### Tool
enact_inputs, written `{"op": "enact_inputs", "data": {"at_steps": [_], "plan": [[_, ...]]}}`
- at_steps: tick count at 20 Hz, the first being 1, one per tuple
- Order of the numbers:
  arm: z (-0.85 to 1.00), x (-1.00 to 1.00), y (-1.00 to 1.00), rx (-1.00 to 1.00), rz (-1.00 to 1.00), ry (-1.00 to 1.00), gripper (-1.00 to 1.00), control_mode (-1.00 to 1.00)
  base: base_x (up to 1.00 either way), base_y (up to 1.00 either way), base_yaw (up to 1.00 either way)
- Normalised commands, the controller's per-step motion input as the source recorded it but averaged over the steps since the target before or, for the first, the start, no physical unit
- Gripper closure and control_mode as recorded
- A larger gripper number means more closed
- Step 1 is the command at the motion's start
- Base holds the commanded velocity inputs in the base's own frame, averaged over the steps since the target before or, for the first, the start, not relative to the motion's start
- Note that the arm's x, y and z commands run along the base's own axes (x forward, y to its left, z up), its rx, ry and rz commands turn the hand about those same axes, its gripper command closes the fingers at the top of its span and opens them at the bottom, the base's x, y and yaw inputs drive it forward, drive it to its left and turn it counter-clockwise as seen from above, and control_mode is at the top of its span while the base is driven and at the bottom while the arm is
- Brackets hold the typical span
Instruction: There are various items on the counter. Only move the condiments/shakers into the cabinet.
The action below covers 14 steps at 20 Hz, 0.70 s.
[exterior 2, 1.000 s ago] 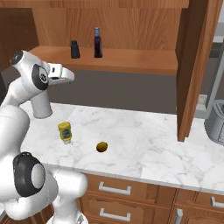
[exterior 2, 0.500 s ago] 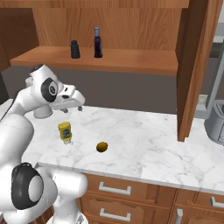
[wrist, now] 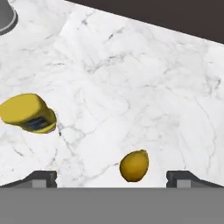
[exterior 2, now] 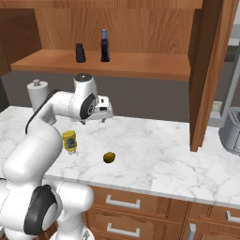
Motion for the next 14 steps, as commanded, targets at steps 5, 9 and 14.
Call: {"op": "enact_inputs", "data": {"at_steps": [5,9,14], "plan": [[-0.58,-0.03,0.00,0.33,0.59,-0.01,-1.00,-1.00,0.00,0.00,0.00],[-0.56,0.02,0.00,0.28,0.65,0.00,-1.00,-1.00,0.00,0.00,0.00],[-0.59,0.00,0.10,0.17,0.67,-0.02,-1.00,-1.00,0.00,0.00,0.00]]}}
